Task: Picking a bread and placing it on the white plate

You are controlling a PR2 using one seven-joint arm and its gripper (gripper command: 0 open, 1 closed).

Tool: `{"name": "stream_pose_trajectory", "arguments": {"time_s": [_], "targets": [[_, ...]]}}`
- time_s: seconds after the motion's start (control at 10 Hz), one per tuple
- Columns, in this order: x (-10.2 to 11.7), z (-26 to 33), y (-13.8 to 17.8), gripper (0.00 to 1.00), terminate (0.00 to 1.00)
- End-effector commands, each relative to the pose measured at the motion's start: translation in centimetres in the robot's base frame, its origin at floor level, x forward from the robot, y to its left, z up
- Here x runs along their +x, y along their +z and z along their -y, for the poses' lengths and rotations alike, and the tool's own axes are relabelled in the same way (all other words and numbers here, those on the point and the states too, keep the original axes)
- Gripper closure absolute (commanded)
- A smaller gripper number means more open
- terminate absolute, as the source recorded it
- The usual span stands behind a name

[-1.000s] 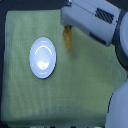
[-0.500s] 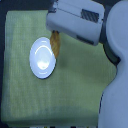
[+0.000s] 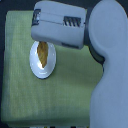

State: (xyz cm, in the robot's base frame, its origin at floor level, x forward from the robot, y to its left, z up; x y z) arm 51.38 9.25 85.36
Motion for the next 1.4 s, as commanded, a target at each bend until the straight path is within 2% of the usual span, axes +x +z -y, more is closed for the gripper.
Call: {"name": "stream_pose_trajectory", "arguments": {"time_s": [0.0,0.2,0.4,0.8,0.9,1.3], "targets": [[-2.9,-3.1,-2.9,1.00,0.00],[-4.3,-2.6,-3.8,1.00,0.00],[-4.9,-2.8,-3.9,1.00,0.00],[-4.5,-2.8,-3.7,1.00,0.00],[-4.5,-2.9,-3.8,0.00,0.00],[-3.7,-2.3,-3.6,0.00,0.00]]}}
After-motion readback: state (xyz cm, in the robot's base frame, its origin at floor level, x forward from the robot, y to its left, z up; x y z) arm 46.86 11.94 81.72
